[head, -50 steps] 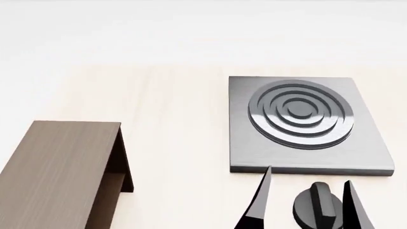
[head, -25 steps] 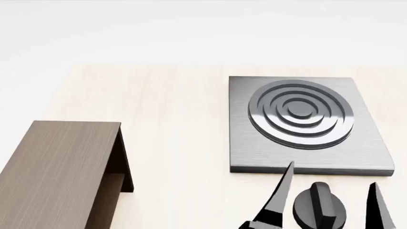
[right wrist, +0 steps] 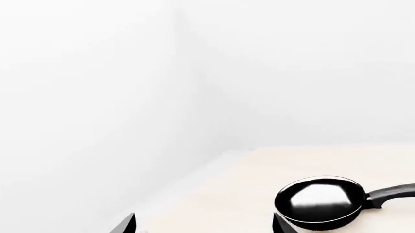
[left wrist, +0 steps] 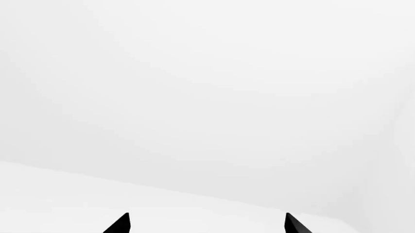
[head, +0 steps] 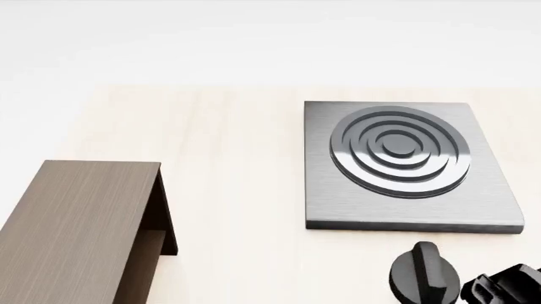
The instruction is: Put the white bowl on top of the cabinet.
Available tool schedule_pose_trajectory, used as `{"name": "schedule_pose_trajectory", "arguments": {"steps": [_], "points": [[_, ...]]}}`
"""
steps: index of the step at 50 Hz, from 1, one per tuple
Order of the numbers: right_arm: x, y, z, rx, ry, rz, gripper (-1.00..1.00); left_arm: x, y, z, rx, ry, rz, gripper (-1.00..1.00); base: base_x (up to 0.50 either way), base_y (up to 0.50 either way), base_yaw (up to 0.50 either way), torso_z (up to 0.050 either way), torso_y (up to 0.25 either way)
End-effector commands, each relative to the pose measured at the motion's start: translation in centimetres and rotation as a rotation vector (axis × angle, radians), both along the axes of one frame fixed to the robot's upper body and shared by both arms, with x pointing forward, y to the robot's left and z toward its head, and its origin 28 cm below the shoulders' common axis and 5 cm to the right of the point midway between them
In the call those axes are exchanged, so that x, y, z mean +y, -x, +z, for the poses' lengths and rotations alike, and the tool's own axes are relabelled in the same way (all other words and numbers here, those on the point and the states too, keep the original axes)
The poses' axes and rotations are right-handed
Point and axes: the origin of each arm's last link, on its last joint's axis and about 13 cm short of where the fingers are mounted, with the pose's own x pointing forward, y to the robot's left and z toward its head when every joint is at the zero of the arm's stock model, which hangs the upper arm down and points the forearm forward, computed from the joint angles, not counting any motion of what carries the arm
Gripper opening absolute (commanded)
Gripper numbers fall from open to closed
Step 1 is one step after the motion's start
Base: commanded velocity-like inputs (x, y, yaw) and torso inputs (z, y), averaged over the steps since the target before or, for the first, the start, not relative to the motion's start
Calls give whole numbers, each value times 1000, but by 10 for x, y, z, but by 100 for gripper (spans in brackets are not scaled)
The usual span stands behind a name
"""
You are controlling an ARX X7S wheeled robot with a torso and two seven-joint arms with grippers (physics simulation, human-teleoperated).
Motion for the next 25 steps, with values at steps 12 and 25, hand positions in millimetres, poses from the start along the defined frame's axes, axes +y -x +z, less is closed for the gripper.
{"name": "schedule_pose_trajectory", "arguments": {"steps": [12, 25], "points": [[-22, -2, 16, 161, -6, -359, 100, 0, 0, 0, 2, -1, 1, 100, 0, 0, 0, 0, 0], [-29, 0, 17, 252, 53, -352, 100, 0, 0, 0, 2, 0, 1, 100, 0, 0, 0, 0, 0]]}}
